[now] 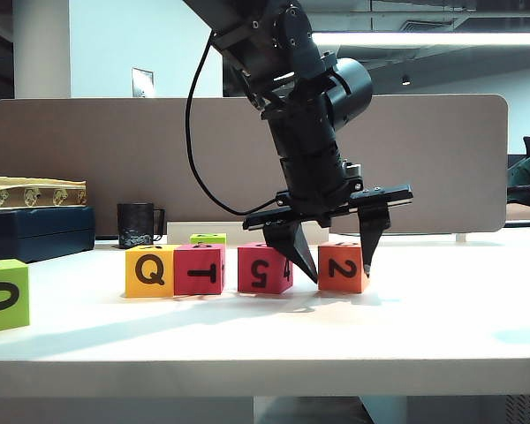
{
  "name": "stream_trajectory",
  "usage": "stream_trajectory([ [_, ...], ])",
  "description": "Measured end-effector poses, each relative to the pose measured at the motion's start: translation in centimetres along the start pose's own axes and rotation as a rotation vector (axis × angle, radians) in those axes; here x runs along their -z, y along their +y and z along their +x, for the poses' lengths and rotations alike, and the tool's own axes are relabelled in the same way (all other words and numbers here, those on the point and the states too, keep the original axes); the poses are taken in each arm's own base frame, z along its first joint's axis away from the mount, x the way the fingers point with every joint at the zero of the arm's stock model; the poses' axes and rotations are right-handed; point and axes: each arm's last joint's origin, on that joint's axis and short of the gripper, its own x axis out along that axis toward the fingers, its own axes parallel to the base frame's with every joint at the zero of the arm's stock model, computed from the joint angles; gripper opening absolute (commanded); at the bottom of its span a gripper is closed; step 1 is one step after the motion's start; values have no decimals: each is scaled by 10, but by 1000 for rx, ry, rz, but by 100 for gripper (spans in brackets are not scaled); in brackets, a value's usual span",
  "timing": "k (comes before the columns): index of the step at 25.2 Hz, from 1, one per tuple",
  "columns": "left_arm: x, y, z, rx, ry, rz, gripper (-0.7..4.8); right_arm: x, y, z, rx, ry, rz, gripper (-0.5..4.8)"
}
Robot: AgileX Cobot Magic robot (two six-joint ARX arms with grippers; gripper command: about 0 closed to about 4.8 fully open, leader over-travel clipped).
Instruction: Select the appropriate blocks from the scattered letter blocks on the table and arrange them in a row to spell out "ABCD".
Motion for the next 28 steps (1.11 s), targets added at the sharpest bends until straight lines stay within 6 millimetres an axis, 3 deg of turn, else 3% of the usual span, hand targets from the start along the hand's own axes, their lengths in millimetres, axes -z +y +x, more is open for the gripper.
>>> stream_trajectory([
  [6,-1,0,0,2,-6,45,326,0,0,0,0,0,0,-1],
  [8,-1,1,0,1,-7,89,378,0,0,0,0,0,0,-1],
  [20,-12,2,0,-22,-115,226,370,0,0,0,0,0,0,-1],
  [24,-14,8,1,-32,-116,215,319,0,0,0,0,-4,1,-2],
  [28,-14,7,1,-24,-110,215,307,-2,0,0,0,-17,5,-1],
])
